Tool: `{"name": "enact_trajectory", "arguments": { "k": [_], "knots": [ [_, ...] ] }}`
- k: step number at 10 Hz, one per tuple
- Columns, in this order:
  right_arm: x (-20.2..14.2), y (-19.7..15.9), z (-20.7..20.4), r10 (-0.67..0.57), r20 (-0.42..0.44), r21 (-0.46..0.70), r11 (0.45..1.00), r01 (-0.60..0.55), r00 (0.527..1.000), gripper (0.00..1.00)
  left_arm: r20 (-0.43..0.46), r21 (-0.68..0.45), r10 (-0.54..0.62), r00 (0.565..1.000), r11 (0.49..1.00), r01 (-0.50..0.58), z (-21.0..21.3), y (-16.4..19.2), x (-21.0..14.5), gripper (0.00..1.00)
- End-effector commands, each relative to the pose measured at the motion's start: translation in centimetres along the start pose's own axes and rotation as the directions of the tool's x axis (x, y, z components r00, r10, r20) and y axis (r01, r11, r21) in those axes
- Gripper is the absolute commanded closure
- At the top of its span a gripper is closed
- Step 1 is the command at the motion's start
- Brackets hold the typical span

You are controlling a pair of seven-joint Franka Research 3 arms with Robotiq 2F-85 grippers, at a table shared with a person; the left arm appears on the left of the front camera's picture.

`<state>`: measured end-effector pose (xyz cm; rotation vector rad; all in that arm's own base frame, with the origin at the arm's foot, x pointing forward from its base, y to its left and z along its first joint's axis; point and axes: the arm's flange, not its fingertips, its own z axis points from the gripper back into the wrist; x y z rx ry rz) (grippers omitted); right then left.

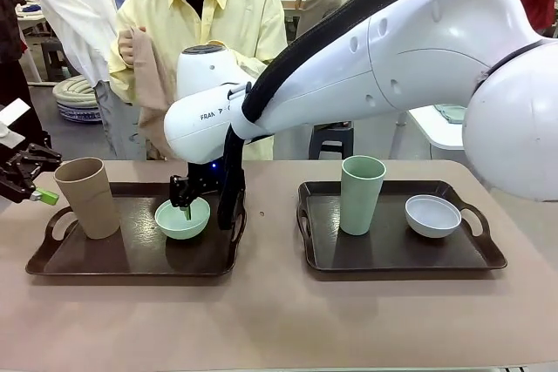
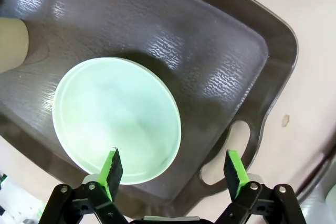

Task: Set up a tray with a mat and arrange the tableware.
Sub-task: Pick up the Picnic Bowl and Reusable plastic cup from the Handle tray in front of the human's position and hold them in the air.

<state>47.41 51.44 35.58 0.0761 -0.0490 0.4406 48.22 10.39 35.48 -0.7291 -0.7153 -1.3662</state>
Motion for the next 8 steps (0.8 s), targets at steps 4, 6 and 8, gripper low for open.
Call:
{"name": "enact_trajectory", "arguments": {
  "k": [4, 6, 8],
  "knots": [
    [1.1, -0.3, -1.4, -0.06, 0.048, -0.02, 0.998, 0.061, 0.997, 0.0, 0.129, 0.025, -0.107, 0.986, 0.994, 0.105, -2.6, 0.1, -0.8, 0.0],
    [1.7, -0.7, -2.2, -0.102, 0.054, -0.005, 0.995, 0.102, 0.993, 0.0, 0.143, 0.0, -0.121, 0.982, 0.992, 0.123, -4.0, 0.2, -0.7, 0.0],
    [2.2, -1.0, -2.8, -0.133, 0.057, 0.022, 0.991, 0.132, 0.99, 0.0, 0.152, -0.02, -0.119, 0.981, 0.992, 0.124, -5.2, 0.4, -0.9, 0.0]
  ]
}}
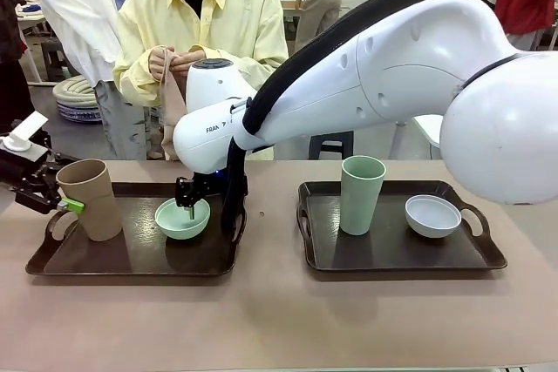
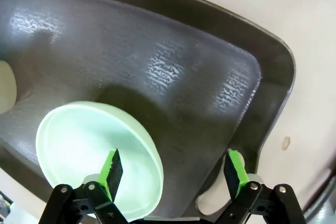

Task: Set up a tray with a mat and arrange the tableware.
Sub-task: Pick up the Picnic Bowl and Reusable plastic cup from the Handle tray in front of the human's position and hold them in the air.

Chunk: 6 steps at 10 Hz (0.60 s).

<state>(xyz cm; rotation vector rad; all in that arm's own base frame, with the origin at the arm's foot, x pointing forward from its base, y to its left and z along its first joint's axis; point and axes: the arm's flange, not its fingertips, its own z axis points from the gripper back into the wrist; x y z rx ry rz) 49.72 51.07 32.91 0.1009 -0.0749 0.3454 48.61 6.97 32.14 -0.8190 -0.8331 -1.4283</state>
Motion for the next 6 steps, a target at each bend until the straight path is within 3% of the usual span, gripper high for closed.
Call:
{"name": "enact_trajectory", "arguments": {
  "k": [1, 5, 6],
  "knots": [
    [0.55, 0.42, -0.25, -0.056, 0.029, 0.008, 0.998, 0.056, 0.998, 0.0, 0.028, -0.003, -0.029, 0.999, 1.0, 0.029, -0.68, 0.12, -0.45, 0.0],
    [0.75, 0.32, -0.24, -0.066, 0.042, 0.03, 0.997, 0.065, 0.997, 0.0, 0.039, -0.003, -0.025, 0.999, 1.0, 0.026, -1.42, 0.33, -0.75, 0.0],
    [0.57, 0.38, -0.25, -0.033, 0.03, 0.019, 0.999, 0.033, 0.999, 0.4, 0.042, 0.01, -0.026, 0.999, 1.0, 0.026, -1.29, 0.31, -0.68, 0.38]
  ]
}}
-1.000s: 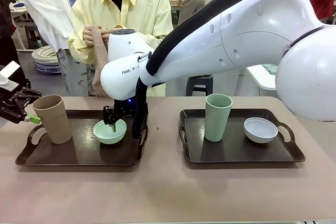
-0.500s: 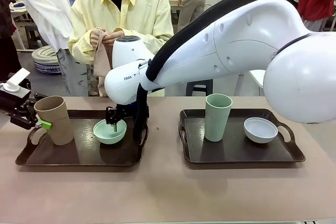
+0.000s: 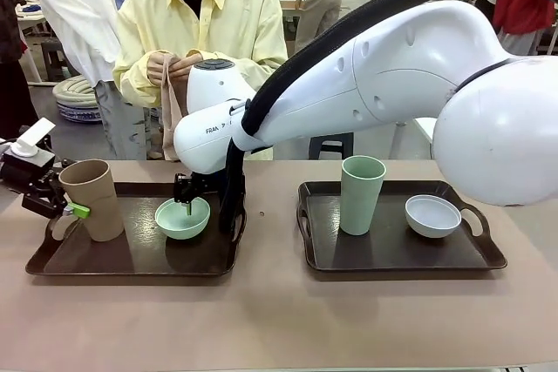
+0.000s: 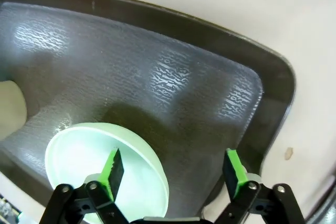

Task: Set up a tray with a mat and arrange the tableware.
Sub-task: Pick up the Picnic Bowl and Reusable plastic cup from the Handle tray in front of the human's position and hold them in the air.

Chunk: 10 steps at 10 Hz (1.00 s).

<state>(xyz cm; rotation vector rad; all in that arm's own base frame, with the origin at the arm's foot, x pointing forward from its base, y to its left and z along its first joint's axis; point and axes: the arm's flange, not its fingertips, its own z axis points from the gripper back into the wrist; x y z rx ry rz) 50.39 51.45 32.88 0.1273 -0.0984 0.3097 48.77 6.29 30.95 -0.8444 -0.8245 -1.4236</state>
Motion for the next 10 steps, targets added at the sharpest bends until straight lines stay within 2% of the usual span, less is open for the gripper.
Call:
{"name": "enact_trajectory", "arguments": {
  "k": [1, 2, 3, 4, 5, 6, 7, 8, 9, 10],
  "knots": [
    [-0.4, 0.4, 0.0, 0.004, -0.001, 0.004, 1.0, -0.004, 1.0, 0.59, 0.043, 0.04, -0.035, 0.998, 0.999, 0.033, 0.1, 0.1, -0.1, 0.58],
    [-0.6, 0.7, 0.2, 0.006, -0.01, 0.003, 1.0, -0.006, 1.0, 1.0, 0.042, 0.04, -0.038, 0.998, 0.999, 0.036, 0.2, 0.1, -0.1, 0.96],
    [-0.9, 0.9, 0.4, 0.012, -0.021, -0.002, 1.0, -0.012, 1.0, 1.0, 0.041, 0.042, -0.038, 0.998, 0.998, 0.037, 0.3, 0.0, 0.0, 1.0],
    [-1.0, 1.0, 0.5, 0.011, -0.031, -0.009, 1.0, -0.011, 0.999, 1.0, 0.037, 0.046, -0.037, 0.999, 0.998, 0.035, 0.3, 0.1, 0.0, 1.0],
    [-1.2, 1.0, 0.6, 0.007, -0.039, -0.014, 1.0, -0.008, 0.999, 0.87, 0.032, 0.053, -0.034, 0.999, 0.998, 0.032, 0.3, 0.1, 0.1, 1.0],
    [-1.3, 1.0, 0.7, 0.007, -0.044, -0.021, 1.0, -0.008, 0.999, 0.97, 0.03, 0.056, -0.033, 0.999, 0.998, 0.031, 0.3, 0.0, 0.1, 0.7],
    [-1.5, 1.0, 0.8, 0.005, -0.049, -0.027, 1.0, -0.007, 0.999, 1.0, 0.024, 0.06, -0.031, 0.999, 0.998, 0.029, 0.3, 0.0, 0.1, 0.7],
    [-1.6, 1.0, 0.8, 0.007, -0.052, -0.033, 0.999, -0.009, 0.999, 1.0, 0.022, 0.062, -0.026, 0.999, 0.998, 0.025, 0.4, -0.1, 0.1, 1.0],
    [-1.7, 0.9, 0.9, 0.007, -0.052, -0.032, 0.999, -0.009, 0.999, 1.0, 0.016, 0.065, -0.027, 1.0, 0.998, 0.026, 0.5, -0.2, 0.3, 0.71],
    [-1.7, 0.9, 1.0, 0.008, -0.055, -0.031, 0.999, -0.01, 0.998, 1.0, 0.012, 0.067, -0.028, 1.0, 0.997, 0.027, 0.7, -0.1, 0.6, 1.0]
  ]
}}
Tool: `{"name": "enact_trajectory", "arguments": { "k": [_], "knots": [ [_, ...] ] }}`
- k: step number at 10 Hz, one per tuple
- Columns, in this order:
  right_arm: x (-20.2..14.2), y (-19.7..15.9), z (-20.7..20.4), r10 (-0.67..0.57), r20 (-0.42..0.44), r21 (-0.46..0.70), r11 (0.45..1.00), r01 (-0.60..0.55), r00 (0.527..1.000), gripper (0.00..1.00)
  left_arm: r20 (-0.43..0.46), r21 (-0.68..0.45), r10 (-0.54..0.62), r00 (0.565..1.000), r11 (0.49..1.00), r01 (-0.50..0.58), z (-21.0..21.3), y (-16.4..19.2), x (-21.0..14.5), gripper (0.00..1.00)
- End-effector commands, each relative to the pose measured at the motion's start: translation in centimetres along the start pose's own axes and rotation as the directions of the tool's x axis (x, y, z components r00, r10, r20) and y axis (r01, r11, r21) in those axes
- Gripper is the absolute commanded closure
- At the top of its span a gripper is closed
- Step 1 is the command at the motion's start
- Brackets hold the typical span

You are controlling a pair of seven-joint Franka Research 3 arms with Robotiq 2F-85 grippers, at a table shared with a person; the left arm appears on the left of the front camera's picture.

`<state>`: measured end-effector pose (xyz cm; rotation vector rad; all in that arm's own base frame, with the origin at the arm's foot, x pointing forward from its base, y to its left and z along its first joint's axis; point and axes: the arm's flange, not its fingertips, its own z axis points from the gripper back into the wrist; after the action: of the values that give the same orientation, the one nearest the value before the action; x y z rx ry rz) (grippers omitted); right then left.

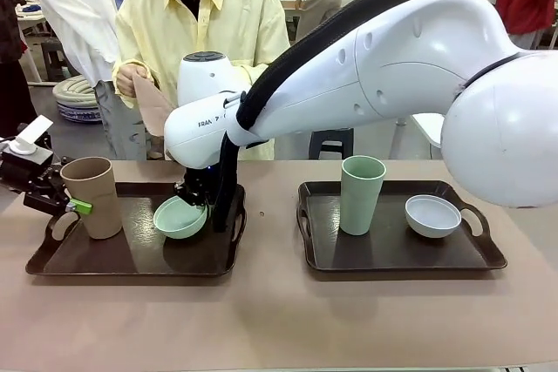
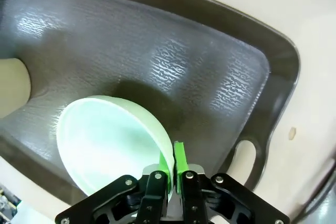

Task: Set up a tray with a mat and arrange the tableware.
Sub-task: Pick up the Picnic Bowl and Reusable plastic cup from the Handle tray in front of the human's position and hold them in the air.

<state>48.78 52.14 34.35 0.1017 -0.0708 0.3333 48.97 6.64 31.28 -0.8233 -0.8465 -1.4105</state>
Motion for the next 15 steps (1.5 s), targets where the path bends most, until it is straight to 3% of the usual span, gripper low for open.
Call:
{"name": "enact_trajectory", "arguments": {
  "k": [1, 4, 7, 10, 12, 13, 15],
  "knots": [
    [-0.5, -0.4, -0.4, -0.012, -0.023, -0.014, 1.0, 0.012, 1.0, 1.0, 0.003, 0.041, -0.025, 1.0, 0.999, 0.025, 0.5, -0.2, 0.9, 1.0],
    [-1.3, -0.8, 4.1, -0.027, -0.034, 0.022, 0.999, 0.028, 0.999, 0.98, 0.015, 0.031, -0.066, 0.998, 0.997, 0.065, 3.0, -1.5, 5.6, 1.0],
    [-4.9, 0.2, 15.5, 0.002, 0.106, 0.046, 0.999, -0.007, 0.994, 0.98, 0.024, 0.105, -0.135, 0.99, 0.986, 0.132, 8.8, -2.7, 14.0, 1.0],
    [-8.2, 1.9, 23.4, 0.022, 0.16, 0.021, 0.999, -0.026, 0.987, 0.98, 0.029, 0.153, -0.139, 0.99, 0.979, 0.133, 12.9, -3.6, 19.9, 1.0],
    [-8.6, 1.3, 24.5, 0.02, 0.15, 0.037, 0.999, -0.026, 0.988, 0.98, 0.02, 0.138, -0.075, 0.997, 0.988, 0.071, 14.0, -3.8, 21.0, 1.0],
    [-8.1, 2.8, 25.8, 0.053, 0.167, 0.037, 0.997, -0.06, 0.985, 0.98, 0.02, 0.158, -0.153, 0.988, 0.976, 0.148, 13.2, -3.9, 20.5, 1.0],
    [-8.1, 2.8, 25.8, 0.053, 0.167, 0.037, 0.997, -0.06, 0.985, 0.98, 0.02, 0.158, -0.153, 0.988, 0.976, 0.148, 13.2, -3.9, 20.5, 1.0]
  ]
}}
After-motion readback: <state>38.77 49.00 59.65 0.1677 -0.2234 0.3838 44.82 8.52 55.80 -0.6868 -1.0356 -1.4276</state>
